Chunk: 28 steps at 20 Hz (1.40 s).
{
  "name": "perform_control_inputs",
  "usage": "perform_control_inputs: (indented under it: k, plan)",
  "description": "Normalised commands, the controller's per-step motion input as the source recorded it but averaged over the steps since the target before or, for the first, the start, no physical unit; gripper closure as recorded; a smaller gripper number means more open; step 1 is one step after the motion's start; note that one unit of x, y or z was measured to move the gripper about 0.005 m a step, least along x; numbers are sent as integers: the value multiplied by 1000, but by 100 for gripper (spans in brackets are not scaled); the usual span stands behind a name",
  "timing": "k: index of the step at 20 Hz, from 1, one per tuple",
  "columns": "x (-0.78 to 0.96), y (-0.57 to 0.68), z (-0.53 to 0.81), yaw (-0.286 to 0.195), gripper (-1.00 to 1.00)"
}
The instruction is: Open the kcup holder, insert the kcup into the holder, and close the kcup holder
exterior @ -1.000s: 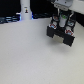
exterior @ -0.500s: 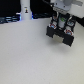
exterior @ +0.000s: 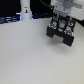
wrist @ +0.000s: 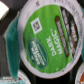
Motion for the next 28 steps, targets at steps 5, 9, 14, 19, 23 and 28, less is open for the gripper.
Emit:
perform_control_inputs:
  k: [5,9,14,19,23,28]
  plan:
    - [102,101,133,34,-100]
    - [136,77,241,52,-100]
    - [149,8,304,55,-100]
    - [368,-236,532,56,-100]
    - [450,-366,456,65,-100]
    - [529,-440,228,51,-100]
